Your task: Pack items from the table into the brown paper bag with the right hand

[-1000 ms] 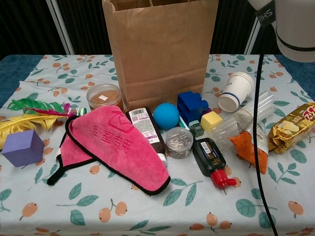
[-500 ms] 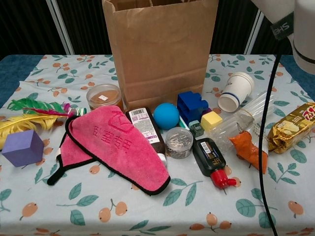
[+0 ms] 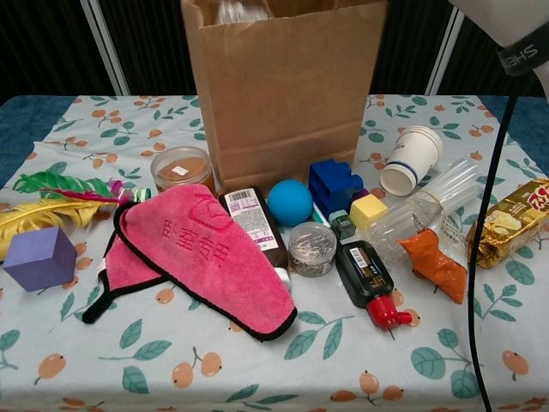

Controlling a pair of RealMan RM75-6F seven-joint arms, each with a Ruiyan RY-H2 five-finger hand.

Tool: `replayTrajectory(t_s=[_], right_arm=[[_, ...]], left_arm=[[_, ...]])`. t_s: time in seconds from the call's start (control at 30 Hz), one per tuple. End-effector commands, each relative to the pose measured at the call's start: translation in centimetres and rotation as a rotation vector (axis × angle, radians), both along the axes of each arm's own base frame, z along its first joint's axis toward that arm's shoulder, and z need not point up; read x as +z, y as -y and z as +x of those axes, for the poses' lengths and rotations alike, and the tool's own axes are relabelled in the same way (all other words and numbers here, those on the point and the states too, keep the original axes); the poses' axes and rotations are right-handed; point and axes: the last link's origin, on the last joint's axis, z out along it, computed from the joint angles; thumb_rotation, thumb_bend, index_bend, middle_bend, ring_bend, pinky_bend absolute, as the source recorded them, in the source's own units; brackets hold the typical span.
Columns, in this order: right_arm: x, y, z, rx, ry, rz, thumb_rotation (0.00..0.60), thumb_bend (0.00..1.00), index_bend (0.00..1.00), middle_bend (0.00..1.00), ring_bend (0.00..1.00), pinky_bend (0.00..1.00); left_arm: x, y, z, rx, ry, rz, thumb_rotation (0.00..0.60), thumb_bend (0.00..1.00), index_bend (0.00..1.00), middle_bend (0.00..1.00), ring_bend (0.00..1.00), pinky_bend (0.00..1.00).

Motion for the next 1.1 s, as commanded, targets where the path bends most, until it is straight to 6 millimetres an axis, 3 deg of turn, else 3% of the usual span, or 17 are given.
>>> replayTrajectory(t_s=[0.03, 0.23, 0.33, 0.47, 0.57, 0.7, 0.8, 0.93, 1.1], right_arm=[[0.6, 0.0, 0.0, -0.001, 0.012, -0.019, 0.6, 0.0, 0.2, 0.25, 0.07, 0.02], [3.3, -1.0, -0.6, 0.028, 0.016, -0.096, 0.6, 0.0, 0.2, 0.25, 0.07, 0.02], [5.8, -2.2, -2.5, 0.045, -0.068, -0.18, 0.6, 0.0, 0.2, 0.26, 0.08, 0.02], [8.5, -4.2, -7.2, 0.031, -0.278, -0.235, 0.6, 0.0, 0.2, 0.28, 0.09, 0.03], [9.6, -6.3, -12.4, -0.009, -0.472, -0.201, 0.6, 0.0, 0.2, 0.27, 0.09, 0.04], [9.5, -9.3, -19.9, -0.059, -0.711, -0.081, 0.6, 0.0, 0.2, 0.26, 0.09, 0.05], [8.6, -11.3, -24.3, -0.082, -0.858, 0.06, 0.6, 0.0, 0.21, 0.26, 0.09, 0.05], [7.4, -12.7, -27.9, -0.1, -0.941, 0.158, 0.6, 0.0, 0.22, 0.27, 0.09, 0.03], [6.1, -12.9, -29.8, -0.082, -0.995, 0.165, 0.6, 0.0, 0.23, 0.26, 0.09, 0.02]], left_arm=[[0.0, 0.0, 0.0, -0.001, 0.002, 0.0, 0.441, 0.0, 0.06, 0.07, 0.03, 0.07], [-0.2, 0.1, 0.2, -0.004, 0.006, -0.002, 0.441, 0.0, 0.06, 0.07, 0.03, 0.07], [-0.3, 0.2, 0.3, -0.007, 0.01, -0.008, 0.441, 0.0, 0.06, 0.07, 0.03, 0.07], [-0.6, 0.2, 0.6, -0.017, 0.015, -0.016, 0.445, 0.0, 0.06, 0.07, 0.03, 0.07], [-0.8, 0.2, 0.9, -0.023, 0.022, -0.018, 0.443, 0.0, 0.06, 0.07, 0.03, 0.07], [-1.1, 0.3, 1.1, -0.023, 0.032, -0.022, 0.446, 0.0, 0.06, 0.07, 0.03, 0.07], [-1.3, 0.4, 1.1, -0.021, 0.034, -0.026, 0.443, 0.0, 0.06, 0.07, 0.03, 0.07], [-1.5, 0.6, 1.1, -0.019, 0.035, -0.027, 0.445, 0.0, 0.06, 0.07, 0.03, 0.07], [-1.4, 0.7, 1.1, -0.022, 0.031, -0.025, 0.443, 0.0, 0.06, 0.07, 0.03, 0.07]])
